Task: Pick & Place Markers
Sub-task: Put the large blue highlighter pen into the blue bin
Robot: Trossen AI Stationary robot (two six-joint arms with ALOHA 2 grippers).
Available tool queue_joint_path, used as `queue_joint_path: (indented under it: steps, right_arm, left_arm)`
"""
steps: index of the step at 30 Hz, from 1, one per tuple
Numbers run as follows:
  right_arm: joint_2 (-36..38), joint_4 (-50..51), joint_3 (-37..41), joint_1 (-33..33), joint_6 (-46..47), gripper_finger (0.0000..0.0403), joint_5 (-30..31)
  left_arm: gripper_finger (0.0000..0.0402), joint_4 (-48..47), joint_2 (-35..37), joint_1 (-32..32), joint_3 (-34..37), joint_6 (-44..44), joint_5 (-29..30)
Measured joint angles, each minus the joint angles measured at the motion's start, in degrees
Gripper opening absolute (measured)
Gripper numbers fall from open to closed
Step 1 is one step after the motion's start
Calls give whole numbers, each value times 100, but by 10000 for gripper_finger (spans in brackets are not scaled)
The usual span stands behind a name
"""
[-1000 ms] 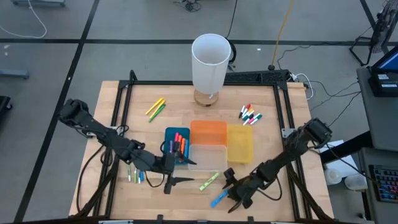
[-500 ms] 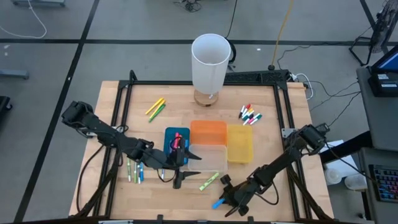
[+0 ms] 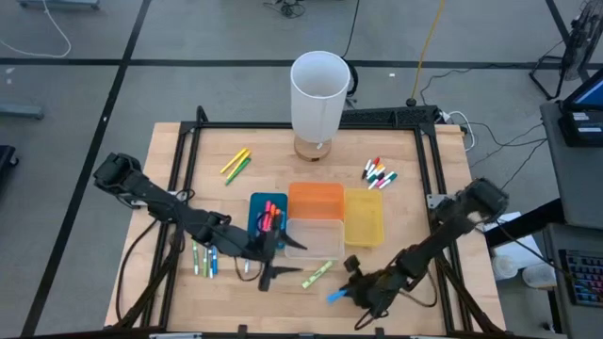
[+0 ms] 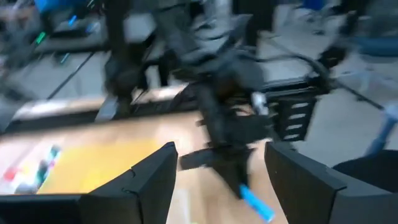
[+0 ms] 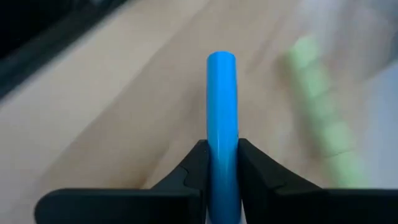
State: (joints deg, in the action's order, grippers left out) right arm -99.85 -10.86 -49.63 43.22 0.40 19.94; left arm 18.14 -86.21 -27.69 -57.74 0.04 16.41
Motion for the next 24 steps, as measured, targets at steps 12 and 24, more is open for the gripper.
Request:
queue_joint_path:
  steps: [12, 24]
  right_arm:
    - [2809, -2178, 1579, 151, -1198, 45, 2204]
    - [3850, -5730, 3705, -998, -1536, 45, 1328]
  left_arm:
    - [203, 279, -69, 79, 0, 374, -119]
    - [186, 1387, -874, 1213, 0, 253, -14]
